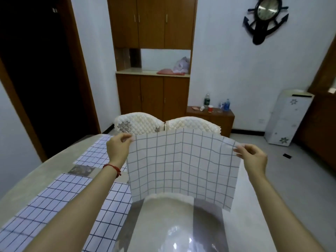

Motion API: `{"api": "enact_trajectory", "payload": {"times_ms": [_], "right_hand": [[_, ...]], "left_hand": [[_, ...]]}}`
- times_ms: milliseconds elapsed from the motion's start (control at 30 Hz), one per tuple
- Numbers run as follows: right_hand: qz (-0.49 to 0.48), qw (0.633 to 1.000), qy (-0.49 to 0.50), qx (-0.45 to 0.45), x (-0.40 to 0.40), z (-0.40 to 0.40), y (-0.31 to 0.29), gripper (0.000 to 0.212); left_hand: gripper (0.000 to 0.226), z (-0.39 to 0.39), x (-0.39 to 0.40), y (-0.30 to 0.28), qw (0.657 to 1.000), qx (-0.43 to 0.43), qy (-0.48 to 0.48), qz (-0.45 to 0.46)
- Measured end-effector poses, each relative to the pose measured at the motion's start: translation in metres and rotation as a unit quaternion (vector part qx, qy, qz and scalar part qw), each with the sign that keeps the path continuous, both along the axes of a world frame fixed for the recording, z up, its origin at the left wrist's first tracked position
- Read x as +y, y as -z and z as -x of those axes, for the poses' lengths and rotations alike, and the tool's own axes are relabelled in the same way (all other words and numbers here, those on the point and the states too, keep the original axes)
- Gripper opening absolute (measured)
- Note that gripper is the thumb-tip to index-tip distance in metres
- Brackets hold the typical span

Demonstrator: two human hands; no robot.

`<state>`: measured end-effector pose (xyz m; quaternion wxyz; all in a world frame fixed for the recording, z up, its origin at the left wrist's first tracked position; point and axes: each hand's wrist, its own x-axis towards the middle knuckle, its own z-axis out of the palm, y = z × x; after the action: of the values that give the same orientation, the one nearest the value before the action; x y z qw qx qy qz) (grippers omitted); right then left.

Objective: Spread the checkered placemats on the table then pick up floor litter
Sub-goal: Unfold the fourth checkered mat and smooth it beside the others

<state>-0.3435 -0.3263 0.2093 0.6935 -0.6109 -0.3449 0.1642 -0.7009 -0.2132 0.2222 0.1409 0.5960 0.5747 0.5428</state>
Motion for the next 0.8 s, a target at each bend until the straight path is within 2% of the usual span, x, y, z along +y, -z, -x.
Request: {"api": "enact_trajectory", "payload": {"times_ms": [167,367,567,800], "right_hand": [[-0.021,0.998,0.046,0.041,-0.052,-0.026,0.034,0.018],[0.041,0.989,0.092,0.11,-0.108,-0.029,0.101,0.028],[0.137,0.98,0.079,0.123,-0.146,-0.025,0.161,0.029],[0.26,0.96,0.057,0.086,-0.17,-0.025,0.213,0.028]], "left_hand": [[0.008,0.003,-0.012,0.038,0.998,-0.037,0.042,-0.001],[0.004,0.014,-0.047,0.096,0.994,-0.03,0.082,0.06],[0.005,0.025,-0.079,0.165,0.983,0.031,0.101,0.151],[0.01,0.033,-0.114,0.211,0.948,0.215,0.111,0.205]]}}
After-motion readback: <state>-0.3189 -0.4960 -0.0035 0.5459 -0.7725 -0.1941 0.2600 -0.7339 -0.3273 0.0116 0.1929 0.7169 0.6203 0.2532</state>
